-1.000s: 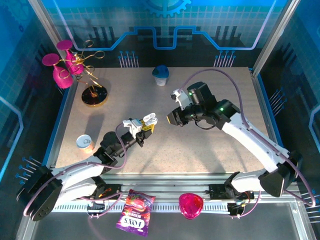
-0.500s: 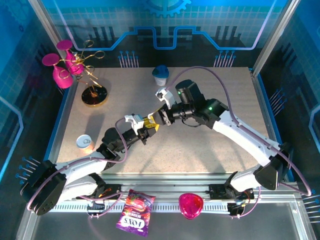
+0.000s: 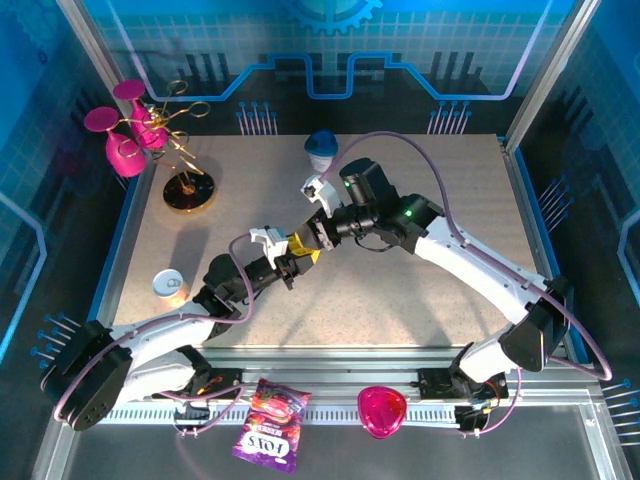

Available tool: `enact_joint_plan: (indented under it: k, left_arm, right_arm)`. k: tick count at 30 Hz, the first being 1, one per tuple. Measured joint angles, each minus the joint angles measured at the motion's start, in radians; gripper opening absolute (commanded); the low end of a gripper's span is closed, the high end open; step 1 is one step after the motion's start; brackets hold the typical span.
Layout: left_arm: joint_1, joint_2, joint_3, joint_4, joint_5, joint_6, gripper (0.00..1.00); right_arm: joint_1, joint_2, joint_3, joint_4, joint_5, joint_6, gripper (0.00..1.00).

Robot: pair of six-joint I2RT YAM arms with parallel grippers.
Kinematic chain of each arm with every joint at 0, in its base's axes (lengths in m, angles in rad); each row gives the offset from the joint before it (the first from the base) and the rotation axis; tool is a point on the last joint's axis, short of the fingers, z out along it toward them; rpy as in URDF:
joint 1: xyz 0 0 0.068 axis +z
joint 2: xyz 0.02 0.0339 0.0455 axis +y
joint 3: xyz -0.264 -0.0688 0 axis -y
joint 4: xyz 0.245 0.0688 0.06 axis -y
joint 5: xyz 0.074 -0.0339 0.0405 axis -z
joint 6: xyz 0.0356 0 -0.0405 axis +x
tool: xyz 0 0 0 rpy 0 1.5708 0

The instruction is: Insert the wireless bluetooth earbuds into the charging case

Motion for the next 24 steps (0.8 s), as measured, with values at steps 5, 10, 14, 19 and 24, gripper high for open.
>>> enact_joint_plan:
  k: [5, 10, 14, 19, 24]
  left_arm:
    - [0.000, -0.006, 0.000, -0.008, -0.001, -0.006, 0.16]
    - [0.000, -0.006, 0.000, -0.011, -0.001, -0.005, 0.16]
    - [0.000, -0.006, 0.000, -0.011, -0.001, -0.006, 0.16]
    - [0.000, -0.008, 0.003, -0.024, -0.010, -0.006, 0.16]
    - [0.000, -0.020, 0.003, -0.049, -0.031, -0.007, 0.16]
  right_arm:
    - [0.000, 0.005, 0.001, 0.000, -0.005, 0.000, 0.25]
    - [0.002, 0.005, 0.002, 0.000, -0.008, 0.000, 0.25]
    - [0.003, 0.005, 0.002, 0.000, -0.011, 0.001, 0.25]
    - [0.010, 0.005, -0.003, 0.001, -0.011, 0.000, 0.25]
    - [0.013, 0.005, -0.010, -0.003, -0.006, -0.010, 0.25]
